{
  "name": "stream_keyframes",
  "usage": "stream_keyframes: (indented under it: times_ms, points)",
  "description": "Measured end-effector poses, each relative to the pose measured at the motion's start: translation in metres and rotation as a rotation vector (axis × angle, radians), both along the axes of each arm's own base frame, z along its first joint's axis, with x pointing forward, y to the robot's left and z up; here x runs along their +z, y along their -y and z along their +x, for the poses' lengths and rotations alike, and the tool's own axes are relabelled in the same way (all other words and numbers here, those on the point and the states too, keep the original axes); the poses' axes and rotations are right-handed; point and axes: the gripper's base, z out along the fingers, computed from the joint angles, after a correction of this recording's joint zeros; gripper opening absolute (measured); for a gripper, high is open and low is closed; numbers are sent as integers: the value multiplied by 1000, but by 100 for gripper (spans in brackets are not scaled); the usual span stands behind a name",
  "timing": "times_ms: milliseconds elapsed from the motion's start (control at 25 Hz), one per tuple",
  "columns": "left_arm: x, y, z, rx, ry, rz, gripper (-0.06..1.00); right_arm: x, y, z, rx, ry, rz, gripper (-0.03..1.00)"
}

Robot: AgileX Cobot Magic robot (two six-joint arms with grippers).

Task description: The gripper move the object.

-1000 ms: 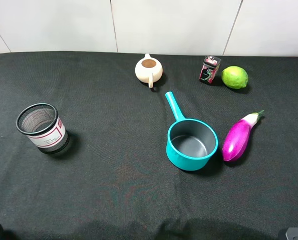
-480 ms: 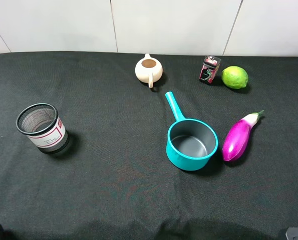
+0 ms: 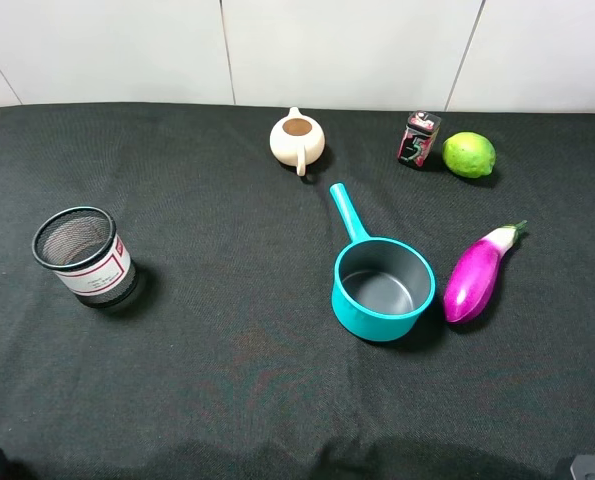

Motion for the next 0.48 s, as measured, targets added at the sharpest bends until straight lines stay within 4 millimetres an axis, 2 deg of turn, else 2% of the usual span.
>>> stream_keyframes:
  times_ms: [120, 480]
  points:
    - [0, 0, 0, 0, 0, 0, 90, 0, 0, 0, 0, 0, 0, 69]
    - [0, 0, 0, 1, 0, -1, 98, 0, 0, 0, 0, 0, 0, 69]
